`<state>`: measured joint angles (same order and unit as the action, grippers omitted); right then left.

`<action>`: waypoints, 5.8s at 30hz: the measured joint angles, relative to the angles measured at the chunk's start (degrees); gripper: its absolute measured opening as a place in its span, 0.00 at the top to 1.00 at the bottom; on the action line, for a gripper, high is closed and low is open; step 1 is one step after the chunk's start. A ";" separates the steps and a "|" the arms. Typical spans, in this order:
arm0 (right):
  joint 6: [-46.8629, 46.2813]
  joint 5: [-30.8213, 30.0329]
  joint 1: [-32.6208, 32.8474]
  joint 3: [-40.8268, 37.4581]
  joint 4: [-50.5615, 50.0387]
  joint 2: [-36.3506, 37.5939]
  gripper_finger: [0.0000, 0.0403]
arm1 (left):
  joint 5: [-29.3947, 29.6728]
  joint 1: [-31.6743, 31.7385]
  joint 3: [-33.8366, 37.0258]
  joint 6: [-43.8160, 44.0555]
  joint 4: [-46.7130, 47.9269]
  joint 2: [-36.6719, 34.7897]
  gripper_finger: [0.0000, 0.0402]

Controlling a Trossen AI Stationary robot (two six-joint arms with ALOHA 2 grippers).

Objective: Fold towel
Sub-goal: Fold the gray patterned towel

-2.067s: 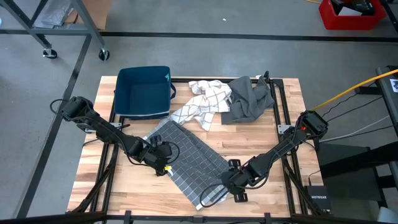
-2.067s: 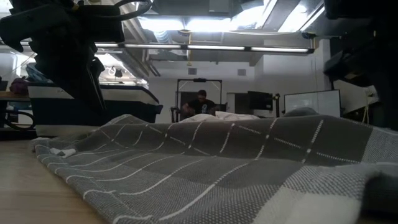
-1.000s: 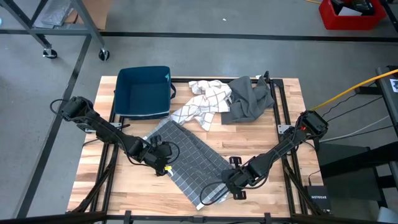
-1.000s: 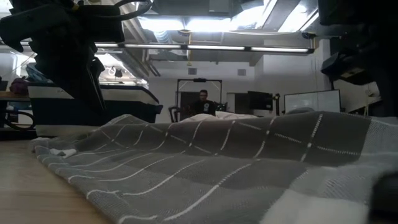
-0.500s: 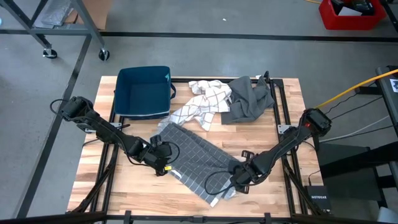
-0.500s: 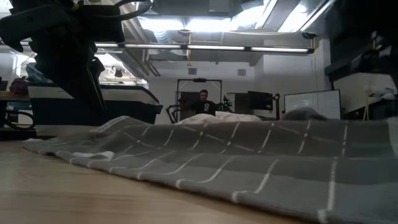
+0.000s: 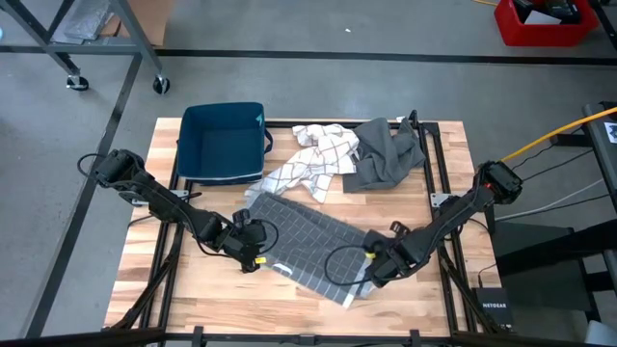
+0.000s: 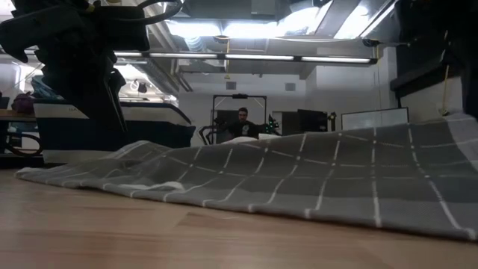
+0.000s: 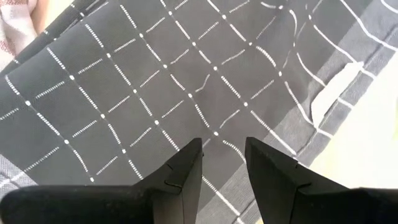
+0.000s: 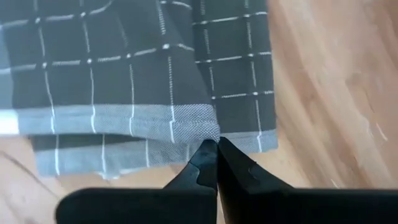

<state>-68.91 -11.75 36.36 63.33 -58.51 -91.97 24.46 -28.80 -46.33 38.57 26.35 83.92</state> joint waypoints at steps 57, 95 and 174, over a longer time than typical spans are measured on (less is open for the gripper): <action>-5.70 9.29 -0.02 -3.13 10.50 0.01 0.58 | 1.26 0.35 0.00 0.04 -3.18 0.00 0.71; -4.20 -3.57 -3.41 -10.05 1.05 -0.05 0.58 | 0.55 0.99 -0.07 16.52 -28.97 17.58 0.71; 14.82 -4.17 5.40 5.40 39.68 -14.81 0.58 | 1.89 -7.91 -0.02 5.95 -19.89 6.40 0.71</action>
<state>-54.08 -15.92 41.76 68.73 -18.83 -106.79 26.35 -36.71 -46.35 44.51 6.46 90.32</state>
